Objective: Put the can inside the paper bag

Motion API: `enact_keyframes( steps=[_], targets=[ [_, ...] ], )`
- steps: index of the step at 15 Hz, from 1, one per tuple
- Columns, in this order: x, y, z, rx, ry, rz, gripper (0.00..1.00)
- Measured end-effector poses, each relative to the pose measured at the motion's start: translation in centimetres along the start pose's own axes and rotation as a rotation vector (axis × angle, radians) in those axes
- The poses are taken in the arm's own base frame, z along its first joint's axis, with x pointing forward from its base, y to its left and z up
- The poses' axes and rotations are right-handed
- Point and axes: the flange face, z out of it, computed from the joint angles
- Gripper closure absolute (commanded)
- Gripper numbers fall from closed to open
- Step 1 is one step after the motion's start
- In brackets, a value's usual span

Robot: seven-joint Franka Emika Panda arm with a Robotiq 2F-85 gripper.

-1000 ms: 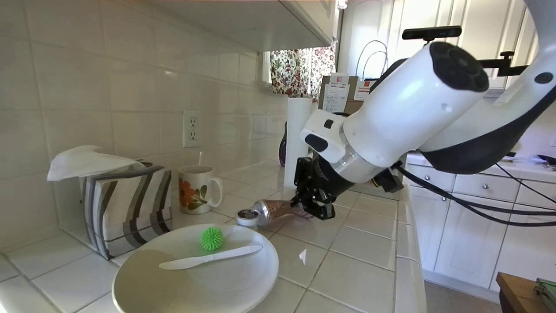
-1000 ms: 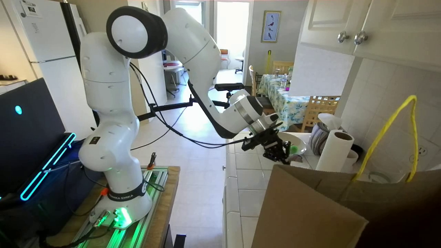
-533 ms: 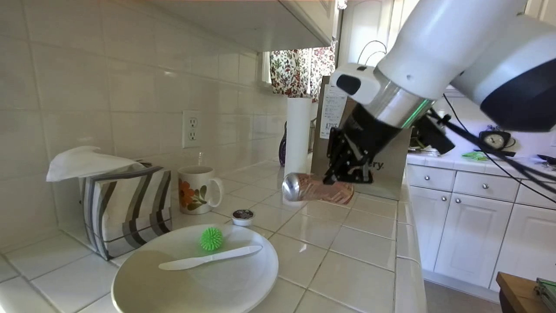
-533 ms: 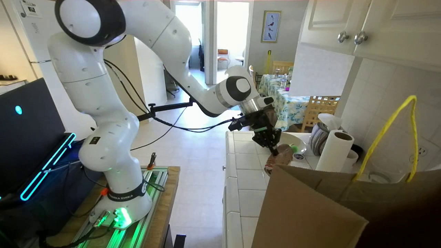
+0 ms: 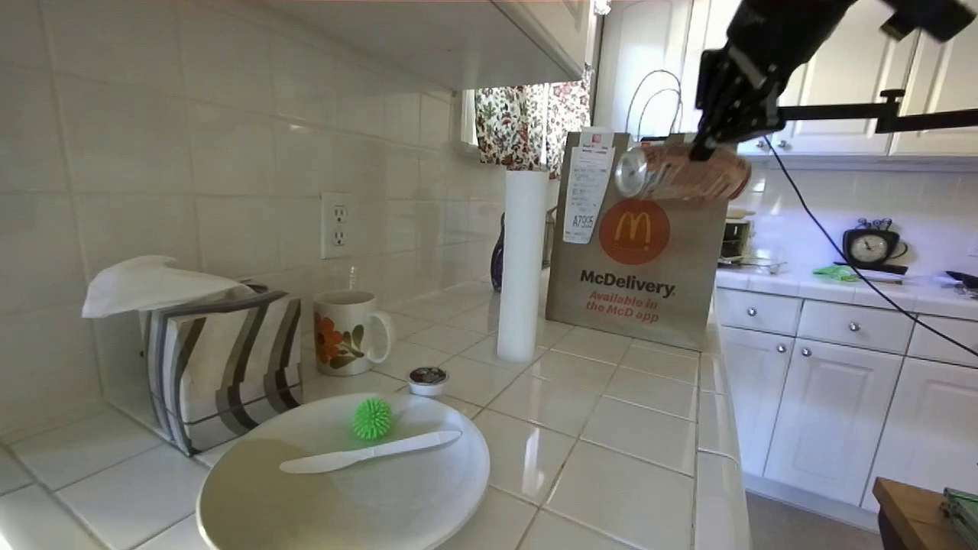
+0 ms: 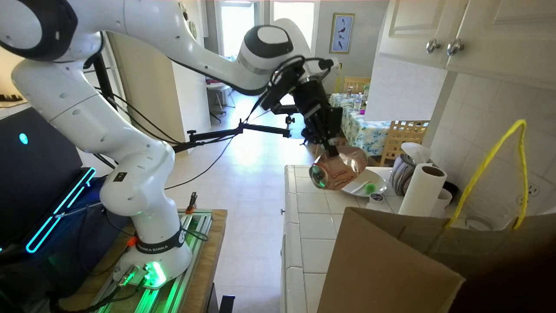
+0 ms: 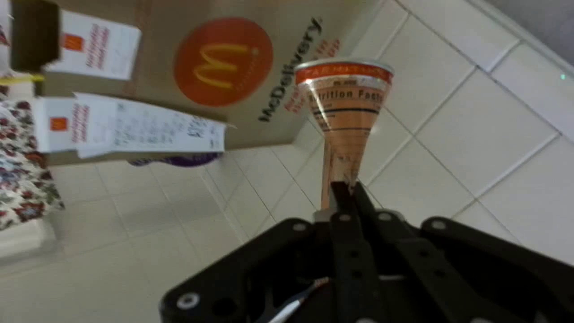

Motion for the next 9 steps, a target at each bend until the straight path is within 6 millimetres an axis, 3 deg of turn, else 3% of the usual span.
enact_keyframes(
  steps=[5,9],
  targets=[
    [-7.0,7.2,-6.4,-0.065,-0.164,0.06,0.99],
    [-9.5,10.8,-9.0,-0.142,-0.237,0.135,0.98]
  ],
)
